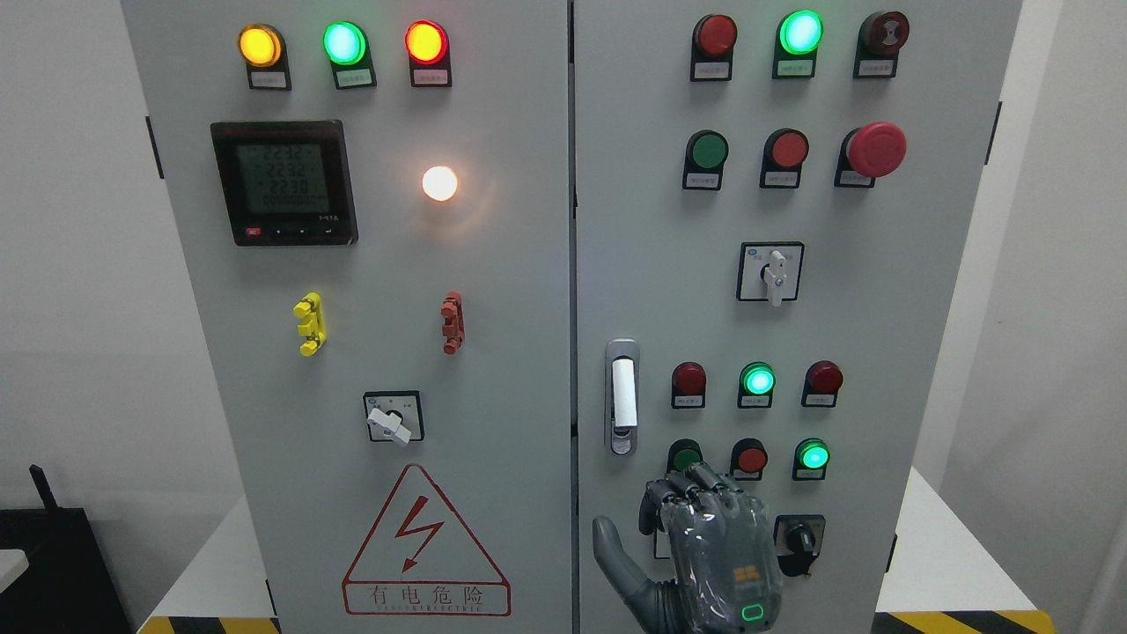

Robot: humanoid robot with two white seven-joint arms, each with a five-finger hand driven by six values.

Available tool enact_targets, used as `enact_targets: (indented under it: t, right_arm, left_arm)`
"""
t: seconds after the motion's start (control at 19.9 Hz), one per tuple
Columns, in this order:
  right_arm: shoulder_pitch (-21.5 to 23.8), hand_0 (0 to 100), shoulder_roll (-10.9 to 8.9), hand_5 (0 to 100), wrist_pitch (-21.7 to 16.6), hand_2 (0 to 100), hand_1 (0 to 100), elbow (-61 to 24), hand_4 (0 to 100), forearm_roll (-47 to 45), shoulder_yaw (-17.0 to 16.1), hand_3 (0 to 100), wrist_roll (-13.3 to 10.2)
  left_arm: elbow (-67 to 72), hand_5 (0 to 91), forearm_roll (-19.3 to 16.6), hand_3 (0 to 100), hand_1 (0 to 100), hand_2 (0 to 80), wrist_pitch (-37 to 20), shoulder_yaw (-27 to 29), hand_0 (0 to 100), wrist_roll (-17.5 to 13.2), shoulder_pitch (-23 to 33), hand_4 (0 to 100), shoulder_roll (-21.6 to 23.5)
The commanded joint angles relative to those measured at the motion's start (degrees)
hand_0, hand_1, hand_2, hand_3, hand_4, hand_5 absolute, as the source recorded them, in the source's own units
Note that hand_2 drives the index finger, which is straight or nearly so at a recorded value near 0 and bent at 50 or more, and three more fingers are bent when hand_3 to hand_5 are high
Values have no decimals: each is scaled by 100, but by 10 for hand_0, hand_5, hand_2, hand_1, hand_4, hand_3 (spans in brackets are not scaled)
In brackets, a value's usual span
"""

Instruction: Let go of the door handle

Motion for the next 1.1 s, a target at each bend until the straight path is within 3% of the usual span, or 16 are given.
enact_targets:
  t: [0.0, 0.4, 1.05]
  right_arm:
    - [-300, 251, 10, 855, 64, 892, 98, -43, 788, 0, -34, 968, 50]
    - [-546, 219, 10, 901, 196, 910, 347, -8, 812, 0, -25, 980, 164]
    - [-872, 214, 54, 927, 416, 925, 382, 115, 834, -9, -16, 996, 419]
  left_arm:
    - [114, 0, 0, 0, 389, 0, 4, -79, 120, -4, 1, 0, -1]
    - [114, 0, 0, 0, 389, 0, 4, -79, 120, -4, 1, 0, -1]
    - [114, 0, 0, 0, 389, 0, 4, -79, 120, -4, 1, 0, -1]
